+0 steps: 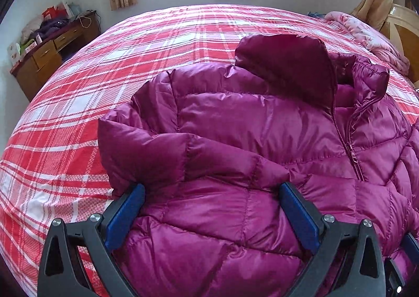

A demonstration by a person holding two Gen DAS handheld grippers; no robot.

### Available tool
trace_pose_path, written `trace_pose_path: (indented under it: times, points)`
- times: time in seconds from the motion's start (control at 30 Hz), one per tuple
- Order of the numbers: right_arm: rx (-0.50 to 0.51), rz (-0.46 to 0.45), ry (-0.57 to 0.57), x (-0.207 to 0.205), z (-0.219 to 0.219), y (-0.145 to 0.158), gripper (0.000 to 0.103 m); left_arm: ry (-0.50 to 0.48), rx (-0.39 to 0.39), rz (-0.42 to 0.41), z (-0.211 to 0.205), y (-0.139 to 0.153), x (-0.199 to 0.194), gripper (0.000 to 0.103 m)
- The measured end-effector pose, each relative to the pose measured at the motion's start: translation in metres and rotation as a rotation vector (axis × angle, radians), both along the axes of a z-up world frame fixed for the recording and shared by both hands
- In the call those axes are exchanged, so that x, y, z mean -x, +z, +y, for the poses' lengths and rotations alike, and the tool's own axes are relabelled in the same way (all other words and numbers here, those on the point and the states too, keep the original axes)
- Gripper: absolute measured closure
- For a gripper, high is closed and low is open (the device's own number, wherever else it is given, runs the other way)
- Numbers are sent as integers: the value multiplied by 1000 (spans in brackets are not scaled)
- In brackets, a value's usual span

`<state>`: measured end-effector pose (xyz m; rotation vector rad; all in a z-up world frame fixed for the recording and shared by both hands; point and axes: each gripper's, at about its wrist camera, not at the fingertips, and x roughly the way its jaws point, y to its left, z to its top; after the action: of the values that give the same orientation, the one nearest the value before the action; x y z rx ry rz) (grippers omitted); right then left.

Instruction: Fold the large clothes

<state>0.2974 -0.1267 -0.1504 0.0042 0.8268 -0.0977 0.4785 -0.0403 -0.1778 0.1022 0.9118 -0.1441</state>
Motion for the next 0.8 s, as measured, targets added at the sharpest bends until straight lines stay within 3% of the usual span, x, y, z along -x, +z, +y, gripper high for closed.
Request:
trace_pose_path:
  times: [0.5,0.63,0.73,0.8]
  points:
    - [30,15,-1,-2,5,-1,56,4,-14,-6,-6,-1,1,1]
    - [-29,35,65,0,-4,9,44,-5,-12,-6,2,11,10,1]
    - [-40,14,74,2,-13,28,31,-23,21,-53,6,34,21,1]
    - [-62,-10,70,-3,-22,43,29,-29,43,-90,6,56,22,1]
